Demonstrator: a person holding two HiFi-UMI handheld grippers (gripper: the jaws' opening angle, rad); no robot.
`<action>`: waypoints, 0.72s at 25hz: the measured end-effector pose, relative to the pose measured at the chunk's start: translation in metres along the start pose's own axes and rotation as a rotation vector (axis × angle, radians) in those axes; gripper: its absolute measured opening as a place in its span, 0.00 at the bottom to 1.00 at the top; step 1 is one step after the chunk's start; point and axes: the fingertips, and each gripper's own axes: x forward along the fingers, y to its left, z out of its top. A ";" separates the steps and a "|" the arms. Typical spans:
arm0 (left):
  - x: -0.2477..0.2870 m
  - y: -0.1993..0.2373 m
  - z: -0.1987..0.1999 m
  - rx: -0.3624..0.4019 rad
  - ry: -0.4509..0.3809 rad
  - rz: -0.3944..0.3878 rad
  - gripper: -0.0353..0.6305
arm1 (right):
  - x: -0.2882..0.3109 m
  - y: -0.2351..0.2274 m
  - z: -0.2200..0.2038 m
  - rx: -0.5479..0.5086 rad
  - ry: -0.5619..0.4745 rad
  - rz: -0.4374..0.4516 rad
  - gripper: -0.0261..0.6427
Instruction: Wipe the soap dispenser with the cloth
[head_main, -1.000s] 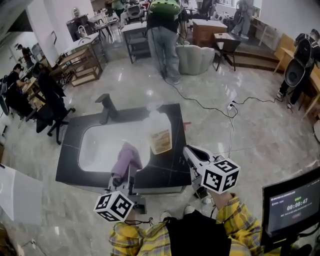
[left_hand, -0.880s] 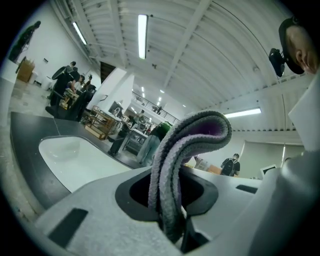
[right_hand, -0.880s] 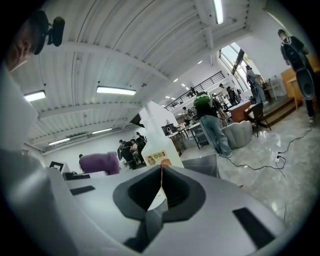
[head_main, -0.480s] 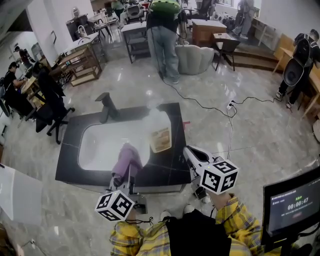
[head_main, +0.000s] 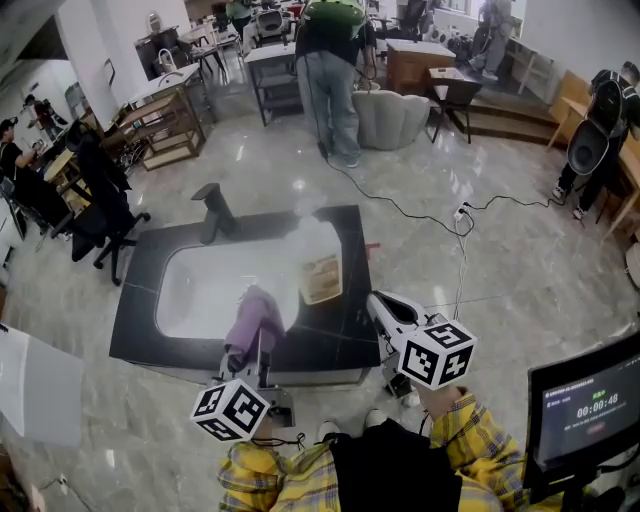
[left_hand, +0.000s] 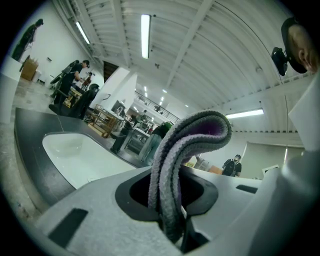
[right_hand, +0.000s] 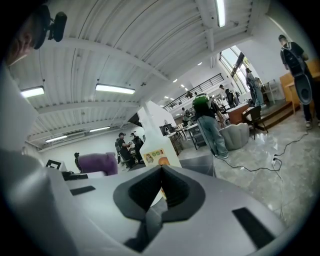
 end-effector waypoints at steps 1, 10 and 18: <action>0.000 0.000 -0.001 0.000 0.001 0.000 0.16 | 0.000 0.000 0.000 -0.001 0.001 0.001 0.05; -0.003 0.001 -0.002 -0.002 0.001 0.005 0.16 | 0.000 0.003 -0.004 -0.004 0.012 0.007 0.05; -0.002 0.001 -0.001 -0.002 0.001 0.000 0.16 | 0.001 0.004 -0.005 -0.009 0.016 0.007 0.05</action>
